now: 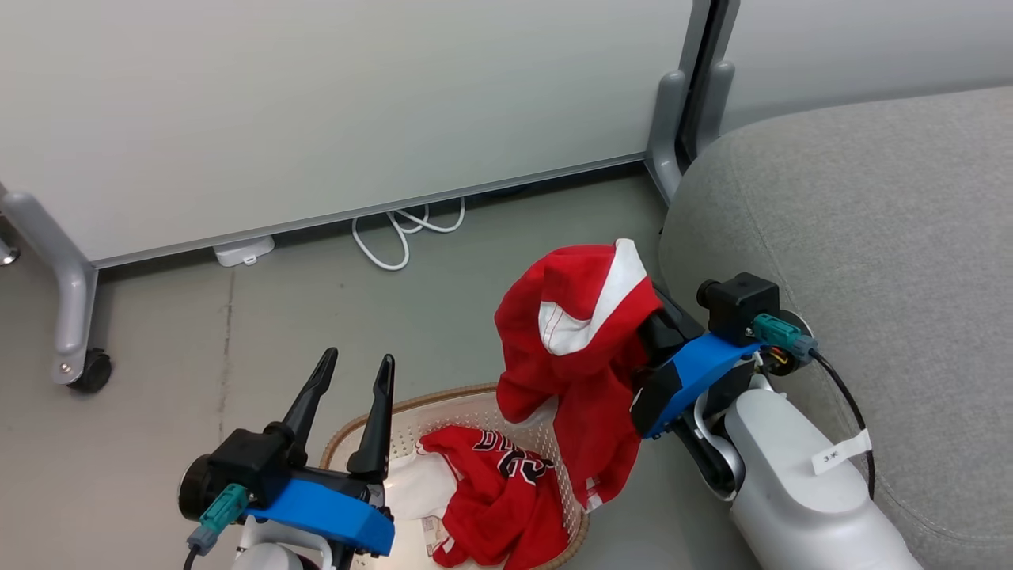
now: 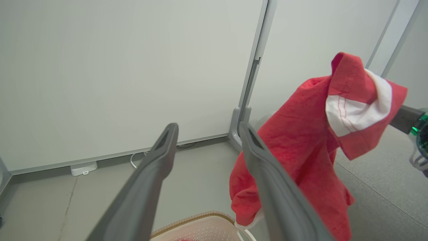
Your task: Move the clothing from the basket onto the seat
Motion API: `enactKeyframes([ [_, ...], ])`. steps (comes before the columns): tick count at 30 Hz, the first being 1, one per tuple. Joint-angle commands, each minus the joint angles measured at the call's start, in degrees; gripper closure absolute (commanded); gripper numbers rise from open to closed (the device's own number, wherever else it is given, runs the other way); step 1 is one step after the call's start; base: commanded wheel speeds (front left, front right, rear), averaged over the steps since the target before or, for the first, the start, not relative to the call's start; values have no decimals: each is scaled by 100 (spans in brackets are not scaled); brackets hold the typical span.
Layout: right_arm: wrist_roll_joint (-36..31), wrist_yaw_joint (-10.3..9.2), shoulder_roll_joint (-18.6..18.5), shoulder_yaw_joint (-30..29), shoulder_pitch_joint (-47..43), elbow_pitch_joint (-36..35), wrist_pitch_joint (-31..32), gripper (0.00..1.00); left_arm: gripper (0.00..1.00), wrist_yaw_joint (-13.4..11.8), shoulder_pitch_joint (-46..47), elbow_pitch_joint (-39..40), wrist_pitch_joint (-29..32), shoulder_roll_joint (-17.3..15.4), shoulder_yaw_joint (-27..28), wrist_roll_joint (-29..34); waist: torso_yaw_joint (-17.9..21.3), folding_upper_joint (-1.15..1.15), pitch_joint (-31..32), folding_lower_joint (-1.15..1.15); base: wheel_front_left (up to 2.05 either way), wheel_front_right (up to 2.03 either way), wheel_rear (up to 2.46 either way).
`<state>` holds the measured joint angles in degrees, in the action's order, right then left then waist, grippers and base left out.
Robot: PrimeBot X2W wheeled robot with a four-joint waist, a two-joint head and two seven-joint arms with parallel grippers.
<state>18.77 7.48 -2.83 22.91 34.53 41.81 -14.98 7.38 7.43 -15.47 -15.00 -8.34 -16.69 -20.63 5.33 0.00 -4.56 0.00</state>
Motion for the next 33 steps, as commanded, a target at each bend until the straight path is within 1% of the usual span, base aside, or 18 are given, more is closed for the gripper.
enactKeyframes([
  [1, 6, 2, -12, -16, -23, -32, -30, 100, 0, 16, 8, 30, -26, -18, 29, -24, 142, 0, -31, 0, 0, 0, 0],
  [3, 26, 3, -11, -25, -26, -53, -30, 100, 0, 16, 16, 50, -26, -40, 42, -16, 300, 0, -52, 0, 0, 0, 0],
  [9, 49, 3, -11, -36, -79, -99, -30, 100, 0, 16, 89, 92, -26, -86, 31, -16, 940, 0, -127, 0, 0, 0, 0],
  [13, 69, 2, -10, -42, -74, -130, -29, 100, 0, 16, 140, 144, -26, -98, 57, -16, 1414, 0, -204, 0, 0, 0, 0],
  [14, 60, 2, -9, -65, -93, -131, -30, 100, 0, 16, 173, 153, -26, -109, 52, -21, 1633, 0, -228, 0, 0, 0, 0],
  [15, 60, 2, -9, -65, -93, -131, -30, 100, 0, 16, 173, 153, -26, -109, 52, -21, 1633, 0, -228, 0, 0, 0, 0],
  [20, 19, 3, -7, -157, -140, -170, -30, 100, 0, 16, 225, 147, -26, -166, -3, -27, 2136, 0, -296, 0, 0, 0, 0],
  [25, 95, 2, -6, -239, -221, -253, -29, 100, 0, 17, 207, 189, -27, -219, -5, 33, 2561, 0, -366, 0, 0, 0, 0],
  [33, -62, 2, -5, -737, -451, -439, -28, 100, 0, 16, 518, 31, -26, -322, -415, -69, 2677, 0, -488, 0, 0, 0, 0],
])
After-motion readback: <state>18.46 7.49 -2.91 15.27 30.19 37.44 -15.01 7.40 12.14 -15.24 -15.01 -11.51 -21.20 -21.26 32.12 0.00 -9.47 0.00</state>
